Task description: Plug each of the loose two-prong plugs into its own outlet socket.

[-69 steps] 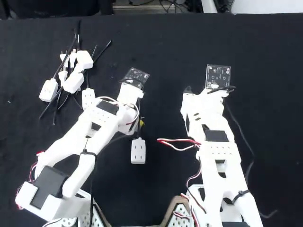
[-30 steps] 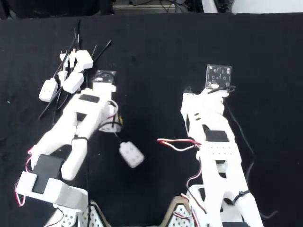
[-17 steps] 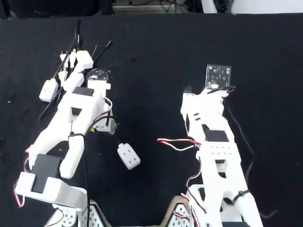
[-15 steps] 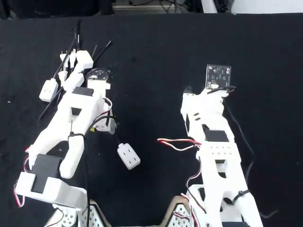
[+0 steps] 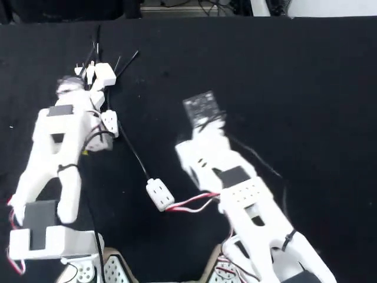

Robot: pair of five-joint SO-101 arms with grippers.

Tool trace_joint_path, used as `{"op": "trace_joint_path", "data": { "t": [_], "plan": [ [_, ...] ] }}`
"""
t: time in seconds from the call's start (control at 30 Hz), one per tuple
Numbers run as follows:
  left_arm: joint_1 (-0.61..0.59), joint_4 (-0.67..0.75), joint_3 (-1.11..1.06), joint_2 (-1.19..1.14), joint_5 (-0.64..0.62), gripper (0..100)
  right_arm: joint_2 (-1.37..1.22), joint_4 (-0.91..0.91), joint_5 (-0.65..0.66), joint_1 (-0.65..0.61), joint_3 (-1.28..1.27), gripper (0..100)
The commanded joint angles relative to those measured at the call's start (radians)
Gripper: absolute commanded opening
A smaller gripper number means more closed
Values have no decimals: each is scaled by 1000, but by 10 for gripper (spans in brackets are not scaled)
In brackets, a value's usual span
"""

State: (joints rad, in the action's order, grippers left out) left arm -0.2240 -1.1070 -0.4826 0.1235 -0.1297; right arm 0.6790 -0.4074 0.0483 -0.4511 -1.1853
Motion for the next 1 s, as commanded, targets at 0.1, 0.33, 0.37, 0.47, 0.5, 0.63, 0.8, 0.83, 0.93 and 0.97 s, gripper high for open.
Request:
{"op": "trace_joint_path", "data": {
  "t": [0.1,0.33,0.37,0.47,0.5,0.63,0.8,0.83,0.93,0.97],
  "plan": [
    [-134,132,-67,149,-92,213,-2,-80,5,-199,12,159],
    [-223,241,-157,229,-132,213,-7,-100,5,-338,-15,198],
    [-220,242,-162,233,-132,213,-18,-110,5,-351,-13,228],
    [-219,244,-165,236,-132,213,-81,-135,5,-388,19,276],
    [-219,244,-163,235,-132,213,-108,-153,5,-393,38,271],
    [-220,244,-163,233,-129,213,-231,-249,5,-422,145,260],
    [-220,244,-163,232,-127,213,-351,-359,5,-423,263,260],
    [-220,244,-163,232,-127,213,-367,-367,5,-422,275,260],
    [-220,244,-163,232,-127,213,-410,-373,11,-419,302,246],
    [-220,244,-163,232,-127,213,-423,-373,12,-419,308,237]
  ]
}}
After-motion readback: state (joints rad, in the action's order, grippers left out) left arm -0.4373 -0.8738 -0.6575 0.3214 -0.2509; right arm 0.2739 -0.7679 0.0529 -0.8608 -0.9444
